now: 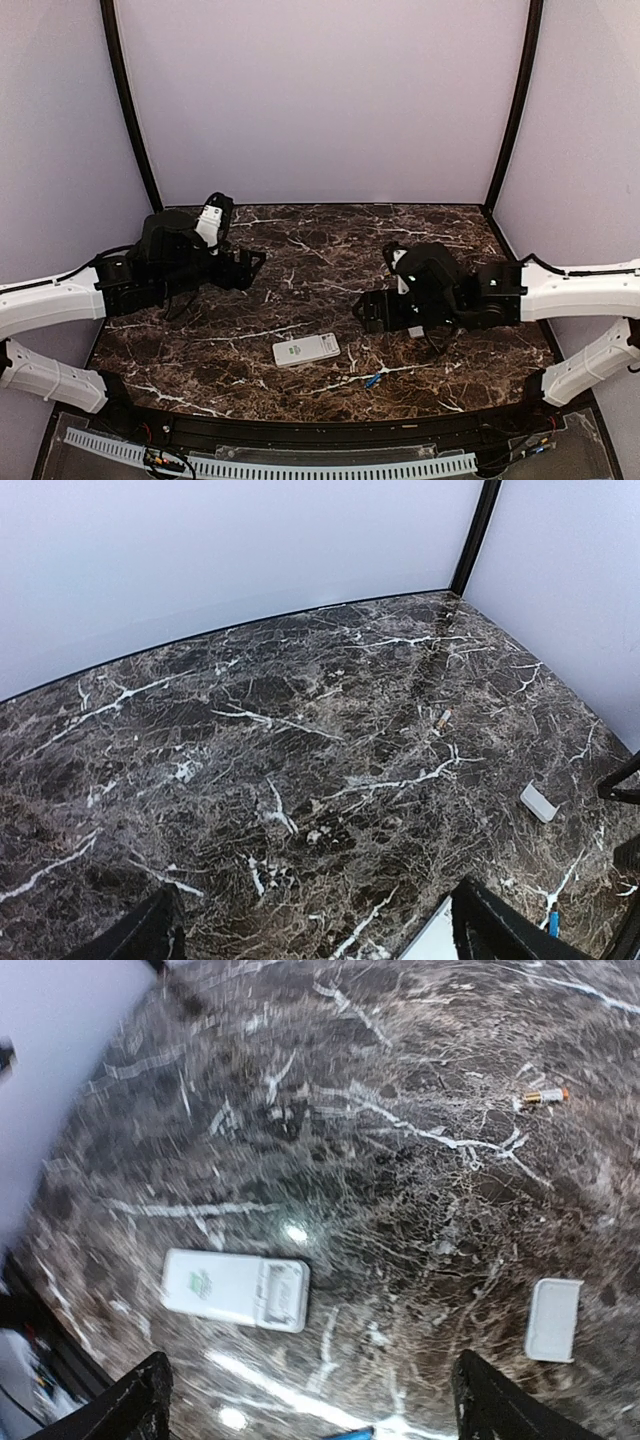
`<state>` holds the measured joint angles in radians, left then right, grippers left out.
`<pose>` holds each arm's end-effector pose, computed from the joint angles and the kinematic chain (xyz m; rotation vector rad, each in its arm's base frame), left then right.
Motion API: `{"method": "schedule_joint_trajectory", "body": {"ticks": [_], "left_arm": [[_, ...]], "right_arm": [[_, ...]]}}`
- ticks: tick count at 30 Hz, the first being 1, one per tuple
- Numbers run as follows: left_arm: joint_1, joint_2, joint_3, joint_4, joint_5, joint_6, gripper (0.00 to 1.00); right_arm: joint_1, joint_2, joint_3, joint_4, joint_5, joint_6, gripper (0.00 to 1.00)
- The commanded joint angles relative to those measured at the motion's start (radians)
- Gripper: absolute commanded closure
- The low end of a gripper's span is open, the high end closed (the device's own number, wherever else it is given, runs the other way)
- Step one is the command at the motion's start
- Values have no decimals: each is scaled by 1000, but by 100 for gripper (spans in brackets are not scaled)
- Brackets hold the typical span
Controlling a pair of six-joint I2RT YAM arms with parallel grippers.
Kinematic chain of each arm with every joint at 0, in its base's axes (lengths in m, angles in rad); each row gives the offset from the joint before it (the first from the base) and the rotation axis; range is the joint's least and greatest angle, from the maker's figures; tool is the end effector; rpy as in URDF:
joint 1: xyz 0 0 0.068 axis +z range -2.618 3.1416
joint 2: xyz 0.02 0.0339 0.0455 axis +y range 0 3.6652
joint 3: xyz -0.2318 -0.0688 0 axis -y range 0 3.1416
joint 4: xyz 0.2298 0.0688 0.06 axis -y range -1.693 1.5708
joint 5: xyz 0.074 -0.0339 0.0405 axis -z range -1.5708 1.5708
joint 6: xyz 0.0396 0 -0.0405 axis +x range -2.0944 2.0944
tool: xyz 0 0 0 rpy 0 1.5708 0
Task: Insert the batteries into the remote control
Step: Pick up the battery at the center of the board.
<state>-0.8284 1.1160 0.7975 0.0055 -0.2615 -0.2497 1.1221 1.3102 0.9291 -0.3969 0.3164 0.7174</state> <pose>0.1847 -0.1861 0.2722 0.3668 1.8671 -0.4935 0.1306 0.2428 0.2293 -0.3204 2.3469 0.5584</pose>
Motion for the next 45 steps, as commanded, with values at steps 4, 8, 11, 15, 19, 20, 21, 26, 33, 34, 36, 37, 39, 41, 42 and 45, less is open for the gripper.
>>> {"method": "schedule_joint_trajectory", "body": {"ticks": [4,8,11,15,19,20,21,26,33,34,36,37,39,41,42,45], "left_arm": [[3,-116,-72,-124,6,-138,10],[2,-194,-119,-135,31,-174,10],[2,-244,-137,-157,47,-171,11],[-2,-270,-142,-193,48,-143,11],[-6,-277,-146,-197,53,-139,11],[-7,-277,-151,-191,61,-139,11],[-7,-275,-153,-181,67,-139,11],[-7,-253,-155,-155,93,-140,11],[-8,-234,-158,-140,132,-144,11],[-8,-239,-159,-133,137,-144,11],[-7,-250,-166,-120,149,-143,11],[-8,-253,-170,-118,150,-142,11],[-8,-259,-173,-117,144,-142,11],[-8,-261,-173,-118,139,-140,11],[-7,-260,-172,-118,140,-140,11],[-7,-261,-172,-119,139,-138,11]], "right_arm": [[-22,-84,-22,-104,33,570,42],[44,180,192,-538,-24,771,37],[92,396,333,-643,-78,757,32],[154,584,494,-730,-68,803,34],[180,619,502,-746,-82,862,36],[180,612,479,-724,-93,878,37],[180,602,453,-709,-103,892,38],[190,558,361,-668,-127,963,43],[176,547,288,-525,-163,967,50],[173,549,289,-522,-163,963,51],[171,551,296,-525,-160,949,52],[169,550,299,-530,-159,945,52],[169,548,298,-526,-158,941,53],[167,546,286,-502,-166,938,54],[164,548,281,-491,-169,932,54],[159,565,293,-494,-176,907,60]]}}
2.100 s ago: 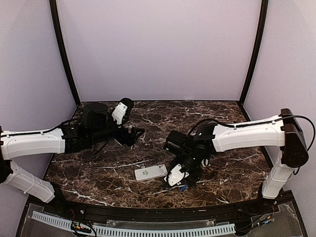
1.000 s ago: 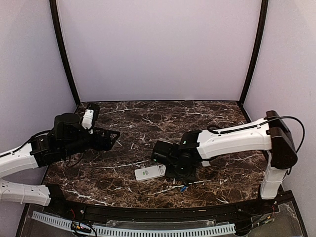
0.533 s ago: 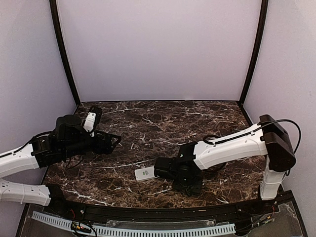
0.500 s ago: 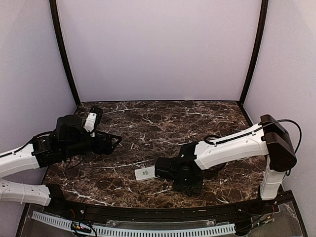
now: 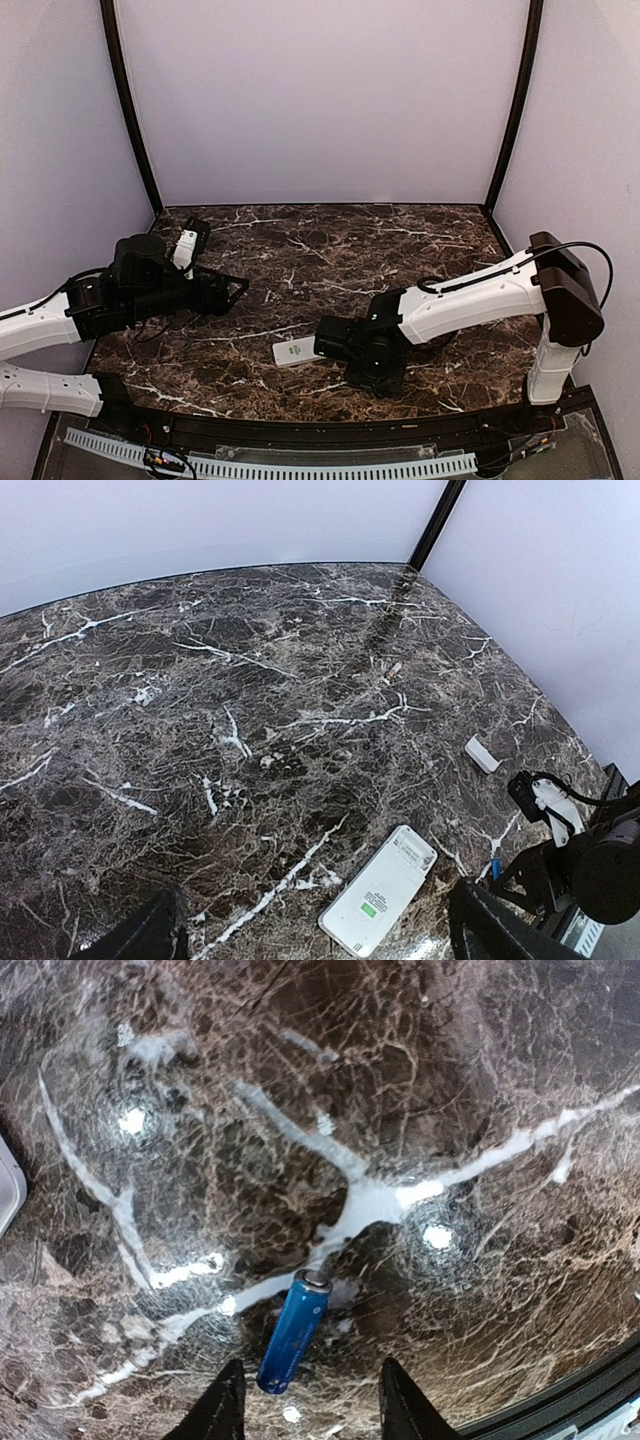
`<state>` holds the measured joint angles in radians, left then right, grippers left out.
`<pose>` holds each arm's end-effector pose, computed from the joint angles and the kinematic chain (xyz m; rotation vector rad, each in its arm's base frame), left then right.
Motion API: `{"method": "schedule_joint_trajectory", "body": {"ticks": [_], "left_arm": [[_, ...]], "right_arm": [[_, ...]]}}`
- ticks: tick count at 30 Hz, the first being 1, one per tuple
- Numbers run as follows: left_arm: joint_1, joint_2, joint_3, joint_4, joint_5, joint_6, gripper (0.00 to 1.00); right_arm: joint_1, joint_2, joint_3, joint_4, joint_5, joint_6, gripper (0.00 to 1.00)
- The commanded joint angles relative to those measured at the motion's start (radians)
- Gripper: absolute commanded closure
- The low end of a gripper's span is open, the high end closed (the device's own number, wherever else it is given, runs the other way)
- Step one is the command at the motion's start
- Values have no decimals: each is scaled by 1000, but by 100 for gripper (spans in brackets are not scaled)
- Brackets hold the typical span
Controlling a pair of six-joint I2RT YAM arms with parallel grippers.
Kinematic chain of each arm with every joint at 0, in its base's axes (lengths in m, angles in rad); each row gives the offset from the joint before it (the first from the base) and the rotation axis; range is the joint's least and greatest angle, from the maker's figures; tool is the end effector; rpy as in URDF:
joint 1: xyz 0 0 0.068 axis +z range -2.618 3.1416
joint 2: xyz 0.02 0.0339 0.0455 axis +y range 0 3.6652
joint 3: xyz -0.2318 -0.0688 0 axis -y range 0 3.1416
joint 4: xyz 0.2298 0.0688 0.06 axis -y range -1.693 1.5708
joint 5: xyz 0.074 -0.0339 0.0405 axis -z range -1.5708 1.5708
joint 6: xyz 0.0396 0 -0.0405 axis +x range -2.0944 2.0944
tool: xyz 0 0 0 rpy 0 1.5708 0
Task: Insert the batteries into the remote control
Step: Pick up the battery at the center of the board.
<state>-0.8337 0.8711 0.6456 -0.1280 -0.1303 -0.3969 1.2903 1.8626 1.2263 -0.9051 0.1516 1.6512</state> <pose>0.1479 -0.1553 0.2587 0.3416 1.9552 -0.6919 0.0917 0.2967 0.1341 0.5395 2.9386 0.0210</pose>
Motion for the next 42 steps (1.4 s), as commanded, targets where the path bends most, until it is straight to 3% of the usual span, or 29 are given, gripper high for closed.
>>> {"method": "schedule_joint_trajectory", "body": {"ticks": [1,10,16,22,28,34,42], "left_arm": [[-2,-17,-20,13,5,10,11],[-2,-15,-19,17,-11,18,11],[-1,-13,-16,13,-15,28,11],[-2,-10,-19,23,1,32,11],[-16,22,-66,60,63,-6,11],[-23,69,-118,106,47,-81,10],[-39,146,-159,222,4,94,11]], "right_arm": [[-8,19,-1,5,-15,-33,62],[-8,10,-59,46,-52,-73,91],[-35,-33,-103,72,-62,-175,100],[-82,-129,-124,91,-145,-426,100],[-149,-144,-6,-20,-364,-755,100],[-251,-38,202,-135,-519,-952,100],[-361,184,476,-304,-564,-1115,100]]}}
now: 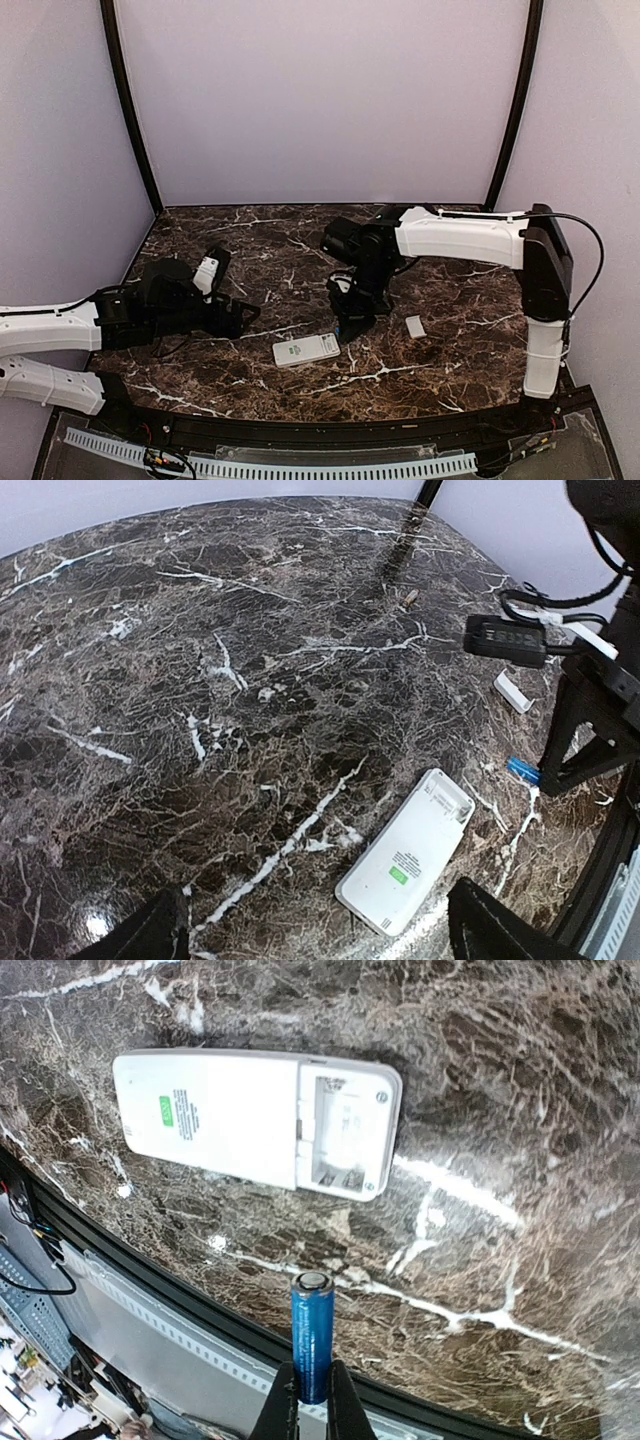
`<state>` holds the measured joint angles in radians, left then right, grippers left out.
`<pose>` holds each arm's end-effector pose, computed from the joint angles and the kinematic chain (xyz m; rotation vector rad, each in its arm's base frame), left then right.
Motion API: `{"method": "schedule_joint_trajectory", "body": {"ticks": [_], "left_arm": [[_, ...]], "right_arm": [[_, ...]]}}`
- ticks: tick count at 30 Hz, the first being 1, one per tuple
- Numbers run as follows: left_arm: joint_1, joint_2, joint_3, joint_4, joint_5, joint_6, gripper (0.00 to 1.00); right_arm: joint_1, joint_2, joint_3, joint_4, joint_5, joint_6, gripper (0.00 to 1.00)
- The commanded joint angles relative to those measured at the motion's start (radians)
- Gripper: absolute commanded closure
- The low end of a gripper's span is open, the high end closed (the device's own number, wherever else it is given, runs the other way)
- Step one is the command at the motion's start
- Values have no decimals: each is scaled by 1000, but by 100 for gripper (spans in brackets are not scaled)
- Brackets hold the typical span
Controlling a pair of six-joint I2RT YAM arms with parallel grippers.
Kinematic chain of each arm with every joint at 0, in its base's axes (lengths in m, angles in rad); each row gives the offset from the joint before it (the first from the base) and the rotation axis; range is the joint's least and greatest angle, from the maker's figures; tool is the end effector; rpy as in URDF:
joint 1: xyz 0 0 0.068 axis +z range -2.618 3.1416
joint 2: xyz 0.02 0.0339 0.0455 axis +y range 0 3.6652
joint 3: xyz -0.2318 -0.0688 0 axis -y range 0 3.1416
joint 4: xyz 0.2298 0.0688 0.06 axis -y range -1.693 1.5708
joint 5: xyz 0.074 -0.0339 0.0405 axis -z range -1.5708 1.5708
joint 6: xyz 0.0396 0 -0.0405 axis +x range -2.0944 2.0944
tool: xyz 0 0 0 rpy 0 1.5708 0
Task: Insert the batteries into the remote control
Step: Move the remote control without batteries to the center of the board.
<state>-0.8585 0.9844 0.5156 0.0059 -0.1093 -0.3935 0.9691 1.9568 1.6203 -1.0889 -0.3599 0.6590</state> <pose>0.1505 -0.1677 0.2057 0.4141 2.0569 -0.6670 0.1923 0.3047 0.1991 0.4914 -2.8925 -0.5217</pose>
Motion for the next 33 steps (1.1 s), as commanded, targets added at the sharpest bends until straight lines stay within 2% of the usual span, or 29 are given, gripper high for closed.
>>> {"method": "schedule_joint_trajectory", "body": {"ticks": [1,6,9,12,15,17,22,30,33], "left_arm": [[-27,42,-43,98,-32,102,11],[-60,142,-61,114,-88,169,11],[-87,210,-45,127,14,213,11],[-145,313,-4,122,90,298,8],[-178,419,74,70,103,330,2],[-181,455,117,17,99,346,1],[-179,511,202,1,87,431,1],[-172,722,444,-247,192,577,1],[-162,754,499,-308,197,614,1]], "right_arm": [[-47,110,98,-124,-67,-134,100],[-58,211,208,-192,-82,-197,100],[-58,212,213,-195,-59,-200,100],[-73,160,153,-140,-54,-184,100],[-102,107,81,-107,-29,-184,100],[-116,74,42,-95,-19,-196,100],[-136,-11,-47,-57,-1,-228,100],[-182,-122,-182,9,5,-263,100],[-201,-155,-229,37,5,-274,100]]}}
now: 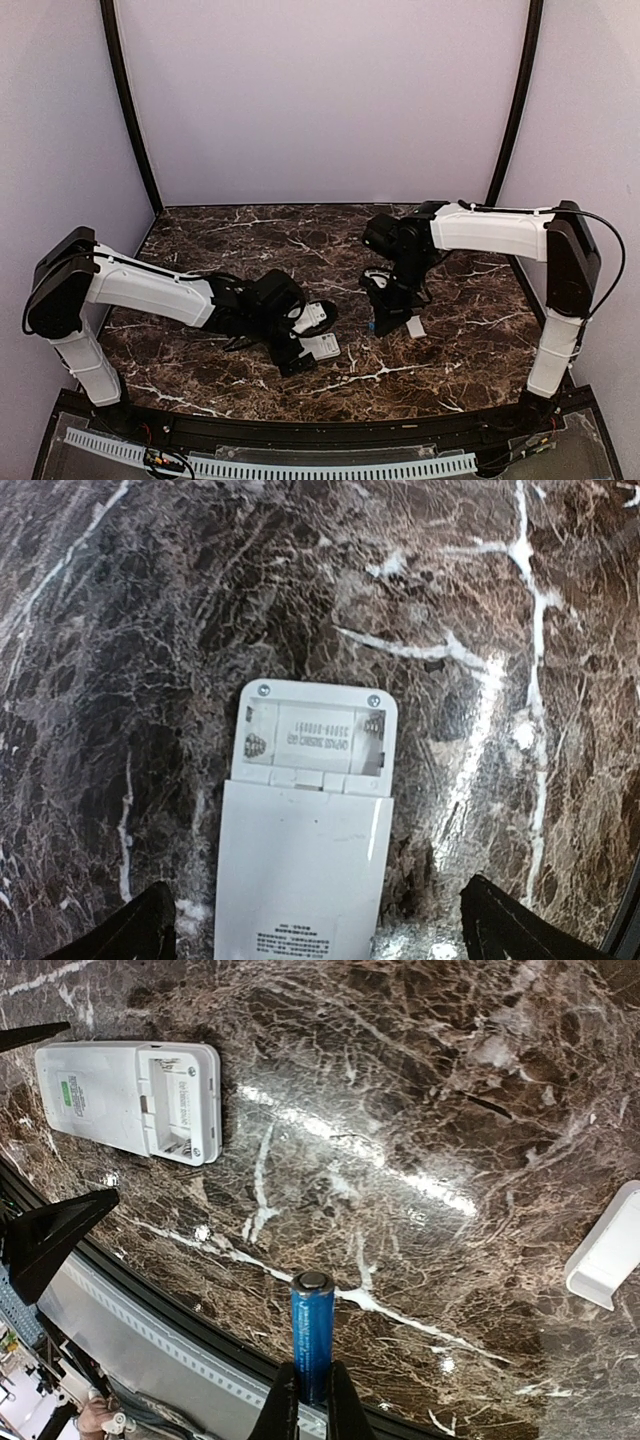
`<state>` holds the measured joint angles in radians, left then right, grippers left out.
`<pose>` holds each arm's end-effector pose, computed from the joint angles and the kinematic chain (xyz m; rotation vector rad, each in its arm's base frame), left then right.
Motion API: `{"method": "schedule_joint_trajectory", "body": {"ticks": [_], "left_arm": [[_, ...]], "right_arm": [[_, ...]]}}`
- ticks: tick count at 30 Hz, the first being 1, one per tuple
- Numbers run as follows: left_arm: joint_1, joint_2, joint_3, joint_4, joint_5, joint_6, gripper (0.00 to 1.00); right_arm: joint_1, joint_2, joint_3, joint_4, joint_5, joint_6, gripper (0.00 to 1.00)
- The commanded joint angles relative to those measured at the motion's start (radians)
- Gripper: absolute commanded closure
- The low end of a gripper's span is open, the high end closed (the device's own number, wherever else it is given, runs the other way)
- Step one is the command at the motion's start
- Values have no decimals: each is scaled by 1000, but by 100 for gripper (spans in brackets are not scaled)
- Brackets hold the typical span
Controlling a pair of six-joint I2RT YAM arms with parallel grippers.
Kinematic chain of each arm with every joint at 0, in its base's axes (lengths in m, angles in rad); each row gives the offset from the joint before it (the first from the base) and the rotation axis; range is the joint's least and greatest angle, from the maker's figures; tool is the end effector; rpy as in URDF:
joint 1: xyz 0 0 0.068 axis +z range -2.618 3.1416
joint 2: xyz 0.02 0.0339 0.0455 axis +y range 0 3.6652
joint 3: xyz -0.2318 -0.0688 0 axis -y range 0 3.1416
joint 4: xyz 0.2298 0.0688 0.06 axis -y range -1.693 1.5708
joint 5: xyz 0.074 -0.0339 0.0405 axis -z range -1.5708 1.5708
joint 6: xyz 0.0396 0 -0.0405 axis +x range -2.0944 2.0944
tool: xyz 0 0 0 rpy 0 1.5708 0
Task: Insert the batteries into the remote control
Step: Move the remote control without batteries to the center of the board.
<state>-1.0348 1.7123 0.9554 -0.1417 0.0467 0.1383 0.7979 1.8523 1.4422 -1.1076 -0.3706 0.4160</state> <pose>0.1678 -0.2861 0.1400 1.4124 2.0881 -0.4347 0.2166 0.2426 0.1888 0.5709 -2.8764 -0.4959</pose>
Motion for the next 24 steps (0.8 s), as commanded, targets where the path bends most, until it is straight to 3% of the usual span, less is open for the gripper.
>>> {"method": "schedule_joint_trajectory", "body": {"ticks": [1,11,20,24], "left_arm": [[19,35,65,-173,41,89,1],[94,104,145,-293,113,85,2],[50,174,173,-346,113,94,15],[27,174,176,-333,114,87,33]], "right_arm": [[-33,-58,-64,63,14,-34,100],[-48,-87,-116,98,19,-80,100],[-85,-118,-153,122,-6,-68,100],[-86,-131,-163,124,-5,-59,100]]}}
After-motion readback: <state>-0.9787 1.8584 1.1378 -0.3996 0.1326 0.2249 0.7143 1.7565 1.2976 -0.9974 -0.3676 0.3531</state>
